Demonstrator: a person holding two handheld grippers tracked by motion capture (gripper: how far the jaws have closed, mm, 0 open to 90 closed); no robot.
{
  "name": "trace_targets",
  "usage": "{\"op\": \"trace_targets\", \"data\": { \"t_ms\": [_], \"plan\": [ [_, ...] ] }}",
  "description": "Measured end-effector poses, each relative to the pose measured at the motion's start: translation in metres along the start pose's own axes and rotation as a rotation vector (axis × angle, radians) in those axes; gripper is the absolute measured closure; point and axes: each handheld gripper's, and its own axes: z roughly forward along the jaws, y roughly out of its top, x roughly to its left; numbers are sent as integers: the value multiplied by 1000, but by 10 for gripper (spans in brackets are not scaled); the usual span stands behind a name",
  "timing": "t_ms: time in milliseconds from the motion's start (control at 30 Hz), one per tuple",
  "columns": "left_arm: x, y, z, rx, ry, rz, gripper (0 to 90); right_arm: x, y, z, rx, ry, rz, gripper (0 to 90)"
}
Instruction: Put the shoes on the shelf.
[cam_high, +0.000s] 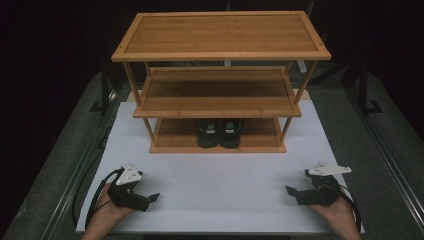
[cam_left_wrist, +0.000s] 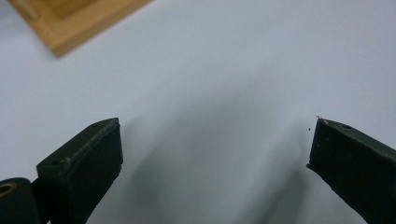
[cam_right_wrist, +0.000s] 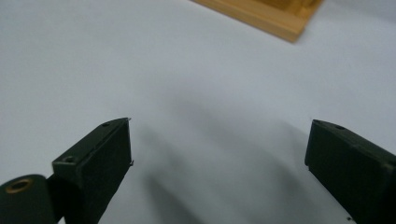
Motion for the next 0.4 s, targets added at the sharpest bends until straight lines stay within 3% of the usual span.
{"op": "trace_targets", "data": {
  "t_ms": [167, 400],
  "plan": [
    [1, -11, -3, -3, 4, -19, 23, -3, -8, 1, 35, -29, -6, 67],
    [2, -12, -2, -9, -10, -32, 22, -1, -8, 2, 40, -42, -18, 66]
  ]
}}
